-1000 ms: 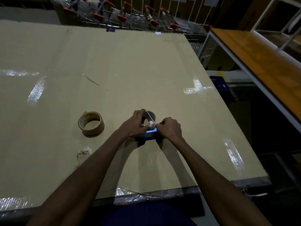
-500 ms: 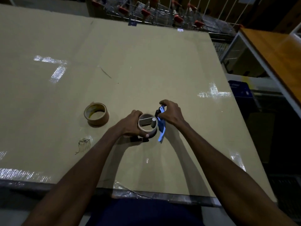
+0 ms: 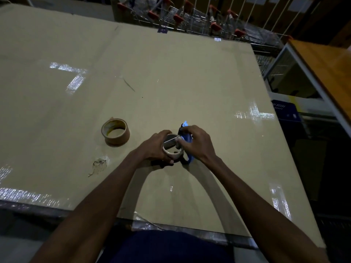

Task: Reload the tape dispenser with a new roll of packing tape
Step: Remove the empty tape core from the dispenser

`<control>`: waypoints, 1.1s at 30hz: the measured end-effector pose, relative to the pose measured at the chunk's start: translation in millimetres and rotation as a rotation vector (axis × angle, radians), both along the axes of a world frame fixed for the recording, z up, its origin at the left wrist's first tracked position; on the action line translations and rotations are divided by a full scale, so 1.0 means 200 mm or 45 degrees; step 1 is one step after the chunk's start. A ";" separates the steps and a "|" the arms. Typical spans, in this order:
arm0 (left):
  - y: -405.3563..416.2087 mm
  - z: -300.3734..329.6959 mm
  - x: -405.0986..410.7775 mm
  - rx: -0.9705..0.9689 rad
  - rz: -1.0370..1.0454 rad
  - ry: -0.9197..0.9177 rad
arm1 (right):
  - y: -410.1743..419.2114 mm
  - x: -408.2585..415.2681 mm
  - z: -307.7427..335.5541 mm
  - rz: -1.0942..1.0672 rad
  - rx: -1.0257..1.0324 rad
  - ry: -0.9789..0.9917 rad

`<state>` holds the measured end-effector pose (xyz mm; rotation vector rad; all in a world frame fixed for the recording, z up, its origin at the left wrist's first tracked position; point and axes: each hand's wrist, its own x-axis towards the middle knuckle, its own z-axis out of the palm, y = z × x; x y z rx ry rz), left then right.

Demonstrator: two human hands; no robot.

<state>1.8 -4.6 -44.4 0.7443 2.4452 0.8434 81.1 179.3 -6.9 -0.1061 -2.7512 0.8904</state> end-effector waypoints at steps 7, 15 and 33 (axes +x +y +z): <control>-0.01 -0.02 0.05 0.166 0.039 -0.012 | 0.00 0.07 0.00 0.215 0.247 -0.244; -0.03 -0.05 0.06 0.171 -0.006 -0.022 | -0.08 0.02 0.01 0.127 0.444 -0.312; -0.01 0.03 -0.18 0.078 -0.089 -0.124 | 0.11 -0.05 0.05 0.611 0.333 -0.595</control>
